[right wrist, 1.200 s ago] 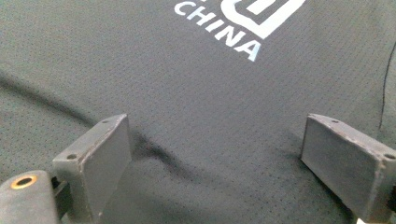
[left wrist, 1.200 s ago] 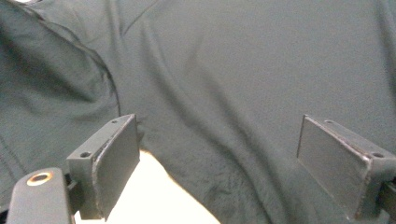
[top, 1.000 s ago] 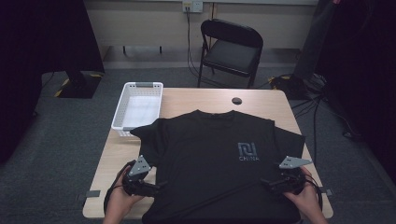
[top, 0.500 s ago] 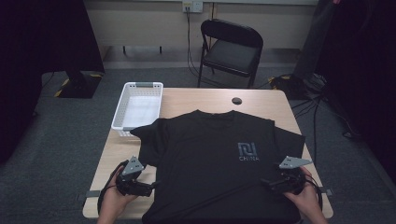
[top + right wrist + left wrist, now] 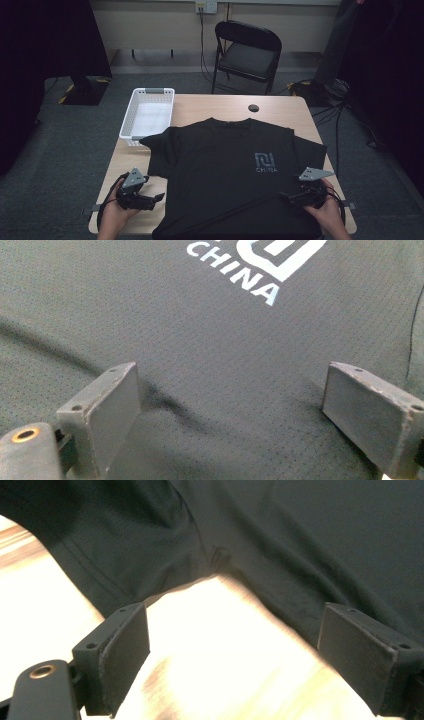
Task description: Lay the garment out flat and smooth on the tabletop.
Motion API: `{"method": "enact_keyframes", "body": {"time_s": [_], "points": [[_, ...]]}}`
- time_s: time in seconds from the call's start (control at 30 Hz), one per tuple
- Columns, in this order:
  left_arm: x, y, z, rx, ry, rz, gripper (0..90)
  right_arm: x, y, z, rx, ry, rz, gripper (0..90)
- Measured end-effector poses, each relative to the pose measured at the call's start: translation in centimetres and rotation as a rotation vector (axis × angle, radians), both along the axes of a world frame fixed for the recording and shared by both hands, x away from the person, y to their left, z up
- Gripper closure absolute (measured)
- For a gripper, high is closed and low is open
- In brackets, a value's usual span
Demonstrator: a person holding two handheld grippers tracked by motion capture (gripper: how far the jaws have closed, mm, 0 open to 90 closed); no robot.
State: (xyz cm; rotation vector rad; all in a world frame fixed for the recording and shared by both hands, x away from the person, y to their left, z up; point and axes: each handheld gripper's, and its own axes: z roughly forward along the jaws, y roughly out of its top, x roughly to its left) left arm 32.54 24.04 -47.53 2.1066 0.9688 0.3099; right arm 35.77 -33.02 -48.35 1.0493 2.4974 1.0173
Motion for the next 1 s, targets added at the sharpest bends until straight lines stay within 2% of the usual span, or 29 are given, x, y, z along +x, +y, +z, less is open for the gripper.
{"method": "enact_keyframes", "body": {"time_s": [0.3, 0.5, 0.77, 1.0], "points": [[-0.1, 0.9, -0.3, 0.0, 0.005, 0.02, 13.0, 0.0, 0.0, 0.0, 0.0, 0.0, 0.0, 7.1], [-0.1, 1.3, -0.6, 0.028, 0.008, 0.017, 13.0, 0.0, 0.0, 0.0, 0.0, 0.0, 0.0, 7.1], [-0.1, 1.9, -1.0, 0.044, 0.017, 0.035, 13.0, 0.0, 0.0, 0.0, 0.0, 0.0, 0.0, 7.1], [-0.1, 1.9, -1.3, 0.082, 0.018, 0.021, 13.1, 0.0, 0.0, 0.0, 0.0, 0.0, 0.0, 7.1]]}}
